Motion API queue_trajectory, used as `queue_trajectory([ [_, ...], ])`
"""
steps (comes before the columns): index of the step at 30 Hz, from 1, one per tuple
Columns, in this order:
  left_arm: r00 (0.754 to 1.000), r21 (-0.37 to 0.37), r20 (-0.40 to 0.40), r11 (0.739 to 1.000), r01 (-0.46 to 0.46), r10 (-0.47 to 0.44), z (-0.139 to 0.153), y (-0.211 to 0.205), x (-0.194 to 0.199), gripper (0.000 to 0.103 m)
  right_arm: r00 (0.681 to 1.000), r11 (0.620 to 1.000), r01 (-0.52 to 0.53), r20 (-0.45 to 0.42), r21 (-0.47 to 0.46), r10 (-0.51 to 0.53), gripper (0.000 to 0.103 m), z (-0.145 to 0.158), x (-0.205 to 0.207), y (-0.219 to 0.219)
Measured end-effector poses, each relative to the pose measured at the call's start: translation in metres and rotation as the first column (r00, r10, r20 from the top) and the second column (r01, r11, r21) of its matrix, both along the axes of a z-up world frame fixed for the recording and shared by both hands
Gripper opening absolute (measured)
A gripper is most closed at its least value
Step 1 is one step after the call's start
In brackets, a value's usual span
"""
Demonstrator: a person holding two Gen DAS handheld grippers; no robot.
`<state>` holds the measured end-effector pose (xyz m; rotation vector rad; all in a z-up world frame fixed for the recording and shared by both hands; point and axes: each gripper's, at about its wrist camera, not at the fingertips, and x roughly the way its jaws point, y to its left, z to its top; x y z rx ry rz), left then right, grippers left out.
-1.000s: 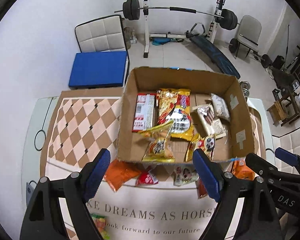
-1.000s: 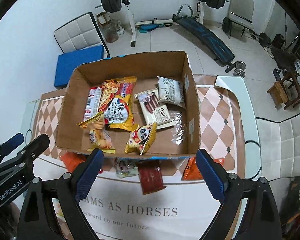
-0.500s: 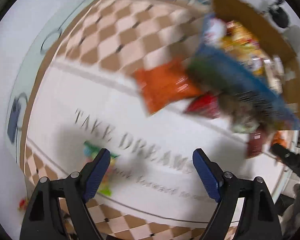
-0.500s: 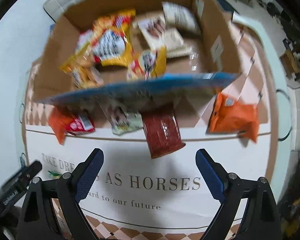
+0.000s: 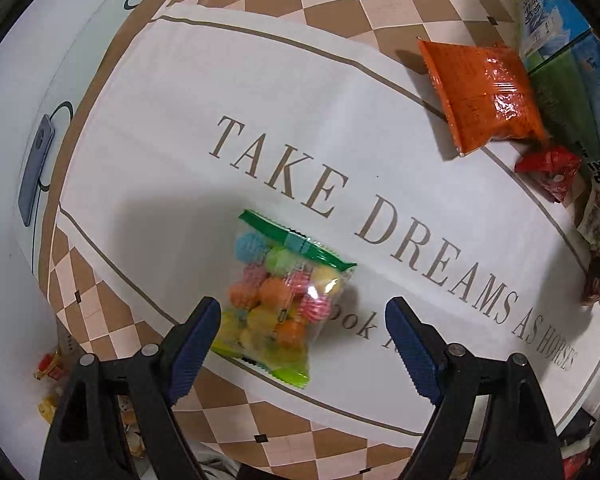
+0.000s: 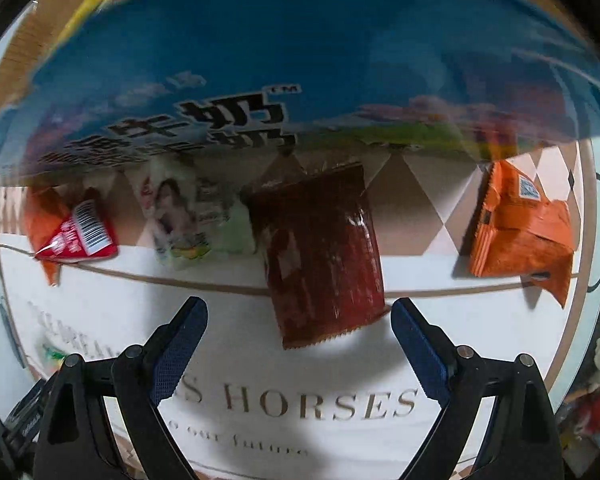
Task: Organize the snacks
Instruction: 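Withdraw both tools from the box toward the remaining snacks, then grasp the candy-ball bag with the left tool while the right tool grasps the brown pack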
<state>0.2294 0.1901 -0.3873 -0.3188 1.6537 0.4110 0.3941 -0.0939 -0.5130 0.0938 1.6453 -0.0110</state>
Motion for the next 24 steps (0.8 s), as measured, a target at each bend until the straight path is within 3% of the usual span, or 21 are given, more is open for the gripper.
queue_trajectory([
  [2, 1.000, -0.001, 0.003, 1.000, 0.008, -0.008, 0.001, 0.000, -0.002, 0.084, 1.000, 0.999, -0.008, 0.005, -0.034, 0.008, 0.083, -0.004, 0.002, 0.002],
  [4, 1.000, -0.001, 0.007, 1.000, 0.015, -0.015, 0.003, 0.002, -0.003, 0.084, 1.000, 0.998, -0.021, 0.003, -0.055, 0.021, 0.062, -0.008, 0.003, 0.006],
  [5, 1.000, -0.003, 0.010, 1.000, 0.017, -0.017, 0.005, 0.004, -0.009, 0.084, 1.000, 0.997, -0.027, 0.007, -0.073, 0.028, 0.060, -0.008, 0.004, 0.007],
  [15, 0.998, -0.010, 0.007, 0.998, 0.059, -0.059, 0.013, 0.015, -0.015, 0.084, 0.993, 0.996, -0.088, -0.081, 0.010, 0.089, 0.057, -0.014, -0.057, 0.024],
  [24, 0.999, -0.099, -0.045, 0.995, 0.024, -0.028, -0.011, 0.036, -0.036, 0.084, 0.984, 0.993, -0.106, -0.140, 0.056, 0.113, 0.060, -0.022, -0.099, 0.044],
])
